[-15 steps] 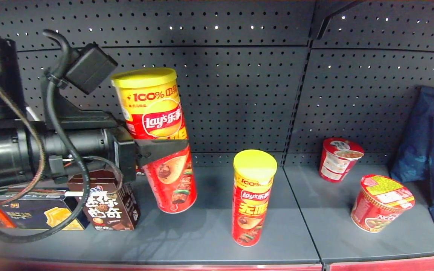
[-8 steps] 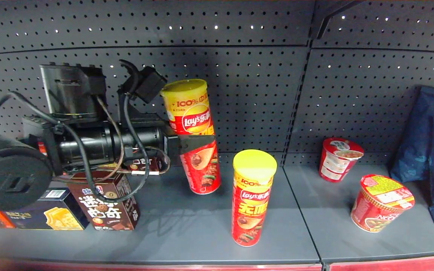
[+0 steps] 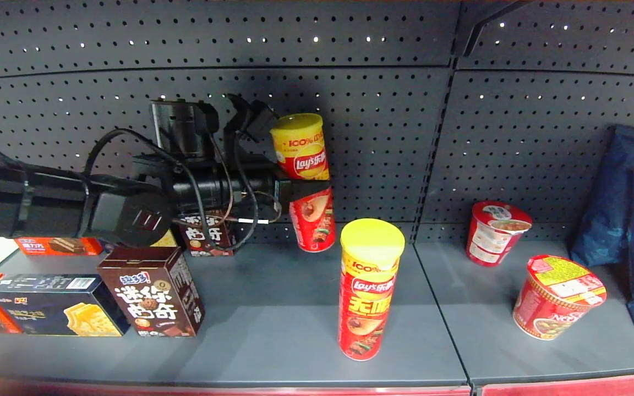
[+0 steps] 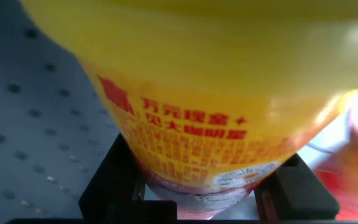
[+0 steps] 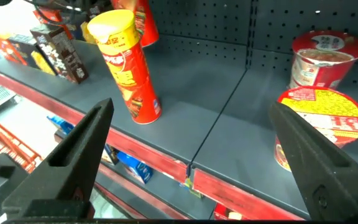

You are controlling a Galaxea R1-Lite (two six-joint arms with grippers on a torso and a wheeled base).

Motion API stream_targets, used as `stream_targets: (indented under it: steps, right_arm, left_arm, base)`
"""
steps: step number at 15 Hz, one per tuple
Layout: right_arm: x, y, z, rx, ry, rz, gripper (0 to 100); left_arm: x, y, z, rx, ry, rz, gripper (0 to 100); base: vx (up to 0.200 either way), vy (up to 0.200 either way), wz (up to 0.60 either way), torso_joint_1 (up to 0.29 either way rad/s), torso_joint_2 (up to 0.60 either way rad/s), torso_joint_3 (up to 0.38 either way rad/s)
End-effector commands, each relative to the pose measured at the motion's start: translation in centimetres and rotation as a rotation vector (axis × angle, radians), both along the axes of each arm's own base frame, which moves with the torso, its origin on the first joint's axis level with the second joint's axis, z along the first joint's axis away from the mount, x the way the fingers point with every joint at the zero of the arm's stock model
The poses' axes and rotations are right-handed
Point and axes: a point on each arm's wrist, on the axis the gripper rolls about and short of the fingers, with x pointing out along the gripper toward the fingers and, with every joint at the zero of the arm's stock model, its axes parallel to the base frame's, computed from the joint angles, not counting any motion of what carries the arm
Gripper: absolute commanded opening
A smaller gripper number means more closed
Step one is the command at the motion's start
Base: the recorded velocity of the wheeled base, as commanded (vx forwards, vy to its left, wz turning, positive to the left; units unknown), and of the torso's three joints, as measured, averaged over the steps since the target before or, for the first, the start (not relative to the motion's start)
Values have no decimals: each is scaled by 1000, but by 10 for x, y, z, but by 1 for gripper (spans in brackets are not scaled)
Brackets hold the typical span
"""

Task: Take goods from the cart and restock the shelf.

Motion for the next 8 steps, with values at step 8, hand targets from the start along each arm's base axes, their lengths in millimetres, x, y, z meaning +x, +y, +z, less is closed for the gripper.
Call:
stream_targets:
  steps: [8]
  right_arm:
    - [0,-1,-2,-15,20,-12,100]
  left_arm:
    - [36,-5,-31,91,12,-1,0]
  base:
    - [0,0,0,0,0,0]
